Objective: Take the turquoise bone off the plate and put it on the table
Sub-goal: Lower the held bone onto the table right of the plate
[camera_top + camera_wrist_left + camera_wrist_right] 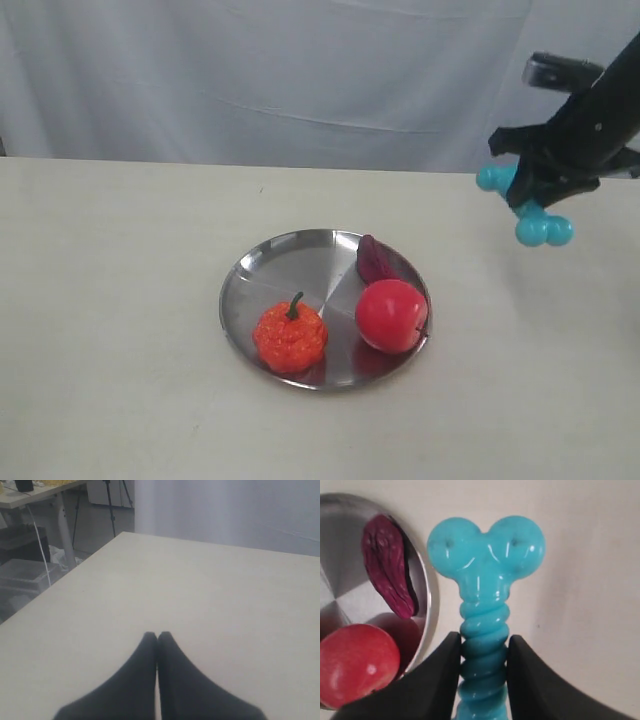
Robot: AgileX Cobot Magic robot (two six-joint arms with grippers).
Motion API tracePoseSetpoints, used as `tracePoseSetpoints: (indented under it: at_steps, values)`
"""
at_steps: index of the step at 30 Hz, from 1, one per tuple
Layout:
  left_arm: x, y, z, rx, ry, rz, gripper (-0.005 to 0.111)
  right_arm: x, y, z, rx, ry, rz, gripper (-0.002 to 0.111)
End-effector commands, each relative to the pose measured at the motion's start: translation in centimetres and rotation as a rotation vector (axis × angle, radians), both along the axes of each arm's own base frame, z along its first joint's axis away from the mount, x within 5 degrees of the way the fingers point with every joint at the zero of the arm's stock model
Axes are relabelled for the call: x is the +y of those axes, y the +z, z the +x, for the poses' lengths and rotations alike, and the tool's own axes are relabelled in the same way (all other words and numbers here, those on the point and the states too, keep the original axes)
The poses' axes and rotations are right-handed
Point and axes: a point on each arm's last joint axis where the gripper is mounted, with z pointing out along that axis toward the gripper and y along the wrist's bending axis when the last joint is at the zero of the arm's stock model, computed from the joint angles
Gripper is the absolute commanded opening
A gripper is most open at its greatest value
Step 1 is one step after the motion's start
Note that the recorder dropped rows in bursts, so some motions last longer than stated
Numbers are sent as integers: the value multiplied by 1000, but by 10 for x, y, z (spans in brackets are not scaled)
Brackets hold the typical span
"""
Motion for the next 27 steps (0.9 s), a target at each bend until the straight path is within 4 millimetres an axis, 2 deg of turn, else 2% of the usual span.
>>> tracePoseSetpoints:
  at_steps: [1,3,7,12,16,24,26,27]
  values:
    - [0,0,0,-6,4,-4,0,0,-45,4,99,-3,32,-1]
    - [0,0,0,-6,4,-4,0,7,-67,7,144,14,48,-1]
    - [0,0,0,-6,4,-4,0,27,-93,18,191,67,47,-1]
    - [0,0,0,-6,4,-4,0,52,-114,29,230,80,-37,-1]
    - [0,0,0,-6,4,-4,0,58,-117,33,237,50,-136,-1]
    - [0,0,0,-6,4,-4,0,59,-117,32,243,88,-142,0]
    - [0,0,0,-6,4,-4,0,59,-117,32,242,101,-145,4]
    - [0,0,0,-6,4,-4,0,59,-117,32,242,101,-145,10]
